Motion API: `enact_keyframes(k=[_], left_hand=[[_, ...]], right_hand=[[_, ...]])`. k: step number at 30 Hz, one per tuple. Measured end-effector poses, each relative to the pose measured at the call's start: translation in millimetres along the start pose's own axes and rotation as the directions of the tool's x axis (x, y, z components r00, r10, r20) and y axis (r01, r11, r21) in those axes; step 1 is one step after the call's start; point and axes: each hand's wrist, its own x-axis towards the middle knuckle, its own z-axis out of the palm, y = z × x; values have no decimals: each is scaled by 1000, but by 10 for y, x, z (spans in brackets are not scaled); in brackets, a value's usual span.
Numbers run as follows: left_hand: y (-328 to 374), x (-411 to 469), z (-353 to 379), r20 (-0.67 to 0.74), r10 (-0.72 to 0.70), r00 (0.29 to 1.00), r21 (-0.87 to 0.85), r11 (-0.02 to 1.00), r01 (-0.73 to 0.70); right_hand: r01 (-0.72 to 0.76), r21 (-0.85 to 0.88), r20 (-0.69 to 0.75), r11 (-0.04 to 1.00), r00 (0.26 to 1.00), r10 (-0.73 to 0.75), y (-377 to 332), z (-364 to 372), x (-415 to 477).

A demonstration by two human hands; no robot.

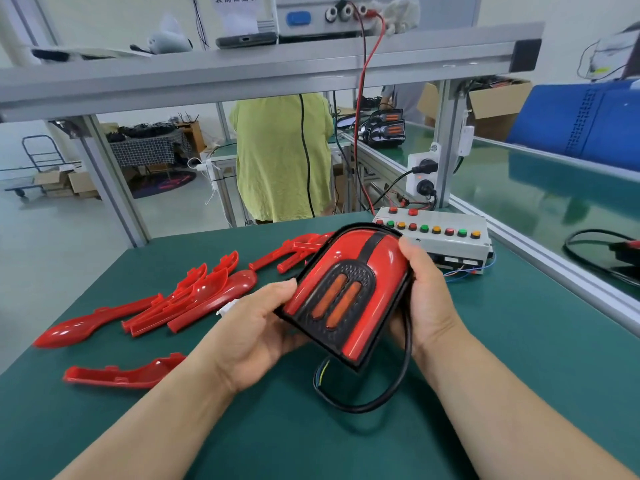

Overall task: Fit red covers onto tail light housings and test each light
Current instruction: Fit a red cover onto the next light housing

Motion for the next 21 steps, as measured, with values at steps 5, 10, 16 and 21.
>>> enact_keyframes(k=[5, 10, 16, 21], left_hand=[[75, 3, -12, -149, 170, 974, 311, 943, -117], [136, 5, 2, -87, 97, 991, 461, 886, -47], [65, 19, 168, 61, 114, 992, 457, 880, -129], [144, 36, 33, -15, 133, 991, 508, 855, -107]], right_hand=[[-68, -70, 32, 995, 997, 70, -137, 1, -31], [-55, -90, 149, 994, 987, 68, -154, 32, -76], [-32, -153, 255, 988, 964, 71, -159, 50, -99], [-86, -383, 87, 920, 988, 128, -206, -13, 5]])
